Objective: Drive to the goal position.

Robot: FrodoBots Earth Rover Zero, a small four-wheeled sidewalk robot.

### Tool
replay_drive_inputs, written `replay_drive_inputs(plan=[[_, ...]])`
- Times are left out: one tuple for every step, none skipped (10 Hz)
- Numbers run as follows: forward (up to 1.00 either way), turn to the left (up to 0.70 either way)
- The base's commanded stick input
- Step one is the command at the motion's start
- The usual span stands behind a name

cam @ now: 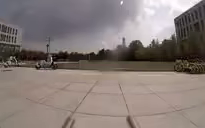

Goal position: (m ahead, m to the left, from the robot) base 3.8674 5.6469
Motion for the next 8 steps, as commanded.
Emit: replay_drive_inputs(plan=[[0.70,0.11],[0.70,0.19],[0.70,0.28],[0.70,0.35],[0.70,0.35],[0.70,0.35],[0.70,0.35],[0.70,0.35]])
